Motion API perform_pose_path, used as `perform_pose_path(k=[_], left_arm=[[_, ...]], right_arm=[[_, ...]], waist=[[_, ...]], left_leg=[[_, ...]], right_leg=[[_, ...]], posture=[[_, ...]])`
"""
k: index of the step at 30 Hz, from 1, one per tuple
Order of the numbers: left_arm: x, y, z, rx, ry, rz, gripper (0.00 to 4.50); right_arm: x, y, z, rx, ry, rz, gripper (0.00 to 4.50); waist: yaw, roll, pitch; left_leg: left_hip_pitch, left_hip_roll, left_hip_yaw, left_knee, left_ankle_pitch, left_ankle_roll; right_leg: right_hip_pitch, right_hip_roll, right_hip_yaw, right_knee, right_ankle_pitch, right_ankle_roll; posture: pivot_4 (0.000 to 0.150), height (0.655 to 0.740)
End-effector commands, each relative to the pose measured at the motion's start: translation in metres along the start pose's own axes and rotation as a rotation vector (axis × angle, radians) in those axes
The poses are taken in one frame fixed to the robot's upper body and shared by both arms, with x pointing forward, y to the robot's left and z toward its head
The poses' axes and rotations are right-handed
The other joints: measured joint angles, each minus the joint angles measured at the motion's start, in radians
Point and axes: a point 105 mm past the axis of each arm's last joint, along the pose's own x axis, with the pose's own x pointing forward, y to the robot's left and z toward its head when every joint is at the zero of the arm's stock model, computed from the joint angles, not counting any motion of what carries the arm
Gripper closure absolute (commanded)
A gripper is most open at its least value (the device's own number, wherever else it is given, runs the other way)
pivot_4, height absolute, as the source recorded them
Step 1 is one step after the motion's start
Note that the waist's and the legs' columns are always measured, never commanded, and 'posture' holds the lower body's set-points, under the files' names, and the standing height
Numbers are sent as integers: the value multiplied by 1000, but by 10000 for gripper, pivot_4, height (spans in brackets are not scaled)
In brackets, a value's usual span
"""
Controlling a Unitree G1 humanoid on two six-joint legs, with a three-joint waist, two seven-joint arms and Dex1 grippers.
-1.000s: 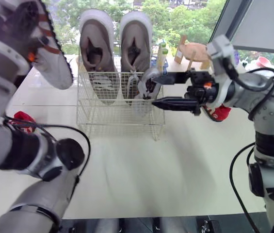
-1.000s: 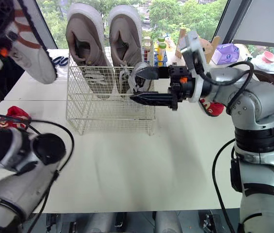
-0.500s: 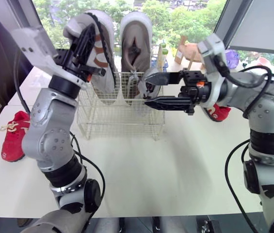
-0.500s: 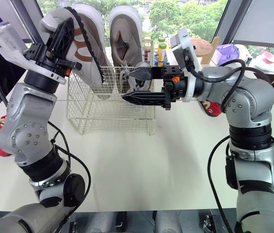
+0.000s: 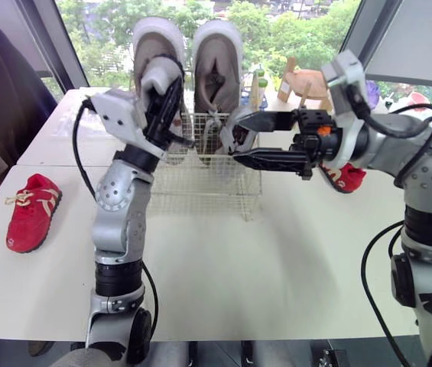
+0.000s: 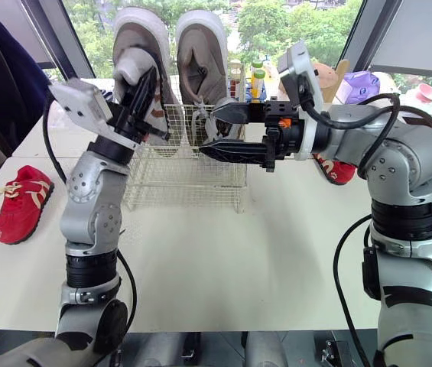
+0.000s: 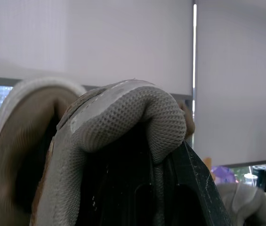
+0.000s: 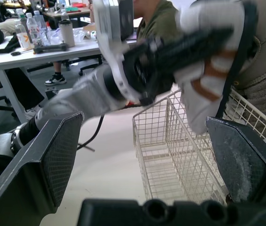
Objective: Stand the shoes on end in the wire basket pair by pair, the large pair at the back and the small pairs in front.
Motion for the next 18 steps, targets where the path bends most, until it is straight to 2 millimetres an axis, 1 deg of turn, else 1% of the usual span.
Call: perform_pose_path(k=[1, 2, 4, 7, 10, 12, 15, 16, 18], left_arm=[[-14, -2, -24, -34, 48, 23, 44744], [-18, -1, -30, -51, 71, 32, 44744], [-24, -1, -36, -121, 84, 50, 44744], [-28, -2, -33, -160, 98, 52, 44744], [-33, -3, -26, -178, 108, 22, 34057], [-35, -4, -20, -172, 124, 9, 24772], [-45, -12, -8, -275, 198, -77, 10285], [-50, -13, -3, -279, 225, -110, 10285], [-62, -9, 5, -245, 295, -149, 10285]], right_arm=[[-6, 5, 9, -44, -26, -6, 0], [-5, 5, 9, -44, -24, -8, 0], [-6, 4, 8, -43, -22, -10, 0], [-6, 4, 7, -41, -21, -11, 0], [-7, 3, 6, -33, -21, -13, 0], [-6, 2, 3, -28, -18, -15, 0], [-8, -1, -1, -20, -10, -32, 0], [-10, -4, -2, -19, -15, -48, 0], [-16, -21, 5, -9, -101, -146, 0]], waist=[[0, 0, 0], [-1, 0, 0], [-2, 1, 0], [-3, 1, -1], [-3, 1, -1], [-3, 1, -1], [-2, 1, -1], [-3, 1, -1], [-5, 1, -1]], left_leg=[[0, 0, 0, 0, 0, 0], [0, 0, 0, 0, 0, 0], [0, 0, 0, 0, 0, 0], [0, 0, 0, 0, -1, 1], [0, 0, 0, -1, -1, 2], [0, 0, 0, -1, -1, 2], [0, 0, 0, 0, -1, 2], [0, 0, 0, 0, -1, 2], [0, 1, 0, 0, -1, 2]], right_leg=[[0, 0, 0, 0, 0, 0], [0, 0, 0, 0, 0, 0], [0, 0, 0, 0, 0, 0], [0, 0, 0, -1, 0, 0], [0, 0, 0, -1, 0, 0], [0, 0, 0, -1, 0, 0], [0, 0, 0, -1, 0, 0], [0, 0, 0, -1, 0, 0], [0, 0, 0, -1, 0, 0]], posture=[[1500, 7400], [1500, 7400], [1500, 7400], [1500, 7400], [1500, 7400], [1500, 7400], [1500, 7400], [1500, 7400], [1500, 7400]])
